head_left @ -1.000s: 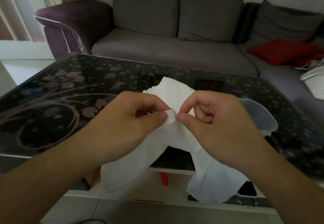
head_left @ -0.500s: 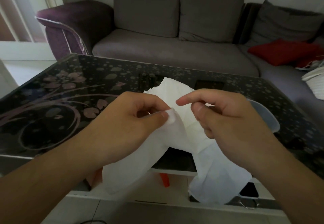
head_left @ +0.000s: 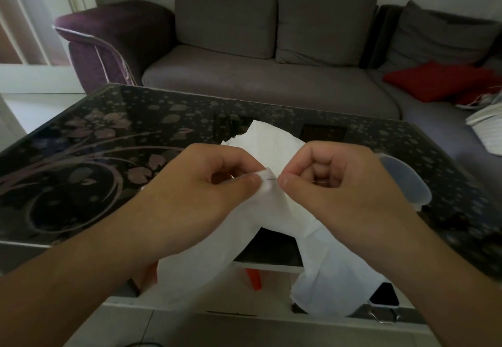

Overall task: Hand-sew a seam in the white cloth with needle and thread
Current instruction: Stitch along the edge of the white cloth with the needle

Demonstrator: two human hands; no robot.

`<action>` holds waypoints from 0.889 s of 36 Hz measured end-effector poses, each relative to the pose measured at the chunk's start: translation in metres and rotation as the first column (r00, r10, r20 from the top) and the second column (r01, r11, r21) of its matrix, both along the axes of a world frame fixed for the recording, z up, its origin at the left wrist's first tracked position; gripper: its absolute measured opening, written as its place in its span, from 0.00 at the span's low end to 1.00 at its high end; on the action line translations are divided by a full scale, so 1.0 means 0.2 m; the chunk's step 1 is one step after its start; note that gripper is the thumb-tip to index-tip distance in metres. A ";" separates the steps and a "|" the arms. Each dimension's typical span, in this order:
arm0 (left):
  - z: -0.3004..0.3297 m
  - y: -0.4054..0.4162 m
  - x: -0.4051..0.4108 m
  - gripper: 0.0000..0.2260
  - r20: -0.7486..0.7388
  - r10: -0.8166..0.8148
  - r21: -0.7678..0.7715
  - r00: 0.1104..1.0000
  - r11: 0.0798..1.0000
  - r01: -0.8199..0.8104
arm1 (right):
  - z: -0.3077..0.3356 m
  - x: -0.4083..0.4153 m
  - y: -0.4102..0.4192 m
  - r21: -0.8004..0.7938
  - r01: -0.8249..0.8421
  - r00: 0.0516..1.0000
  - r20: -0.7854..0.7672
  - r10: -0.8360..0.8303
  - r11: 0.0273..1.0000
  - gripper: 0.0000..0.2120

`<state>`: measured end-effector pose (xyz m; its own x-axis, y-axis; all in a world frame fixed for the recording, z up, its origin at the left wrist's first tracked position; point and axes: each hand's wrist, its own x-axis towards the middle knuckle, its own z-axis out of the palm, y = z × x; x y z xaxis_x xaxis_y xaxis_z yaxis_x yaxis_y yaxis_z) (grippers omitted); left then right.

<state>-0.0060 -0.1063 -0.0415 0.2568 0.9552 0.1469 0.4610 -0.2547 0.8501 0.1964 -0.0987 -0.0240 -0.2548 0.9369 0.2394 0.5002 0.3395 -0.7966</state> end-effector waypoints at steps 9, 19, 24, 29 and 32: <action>0.02 0.00 0.01 0.07 -0.002 -0.064 0.030 0.998 0.998 0.064 | -0.03 0.01 0.02 0.018 0.039 0.999 0.002 -0.039 0.999 0.05; 0.01 -0.01 0.02 0.07 -0.028 -0.016 0.042 0.999 0.999 0.017 | -0.02 0.01 0.01 -0.032 0.024 1.000 0.000 -0.024 0.999 0.05; 0.01 -0.01 0.02 0.06 0.006 -0.006 0.029 1.000 1.000 0.006 | -0.02 0.01 0.01 -0.113 -0.002 0.995 -0.097 -0.009 0.994 0.05; 0.01 -0.01 0.01 0.07 0.051 -0.020 0.002 0.998 1.000 0.020 | -0.02 0.00 0.00 -0.125 -0.011 0.985 -0.173 -0.011 0.992 0.03; 0.01 -0.01 0.01 0.07 0.068 -0.022 -0.007 0.997 1.000 0.023 | -0.02 -0.01 0.00 -0.170 -0.047 0.973 -0.231 0.007 0.984 0.02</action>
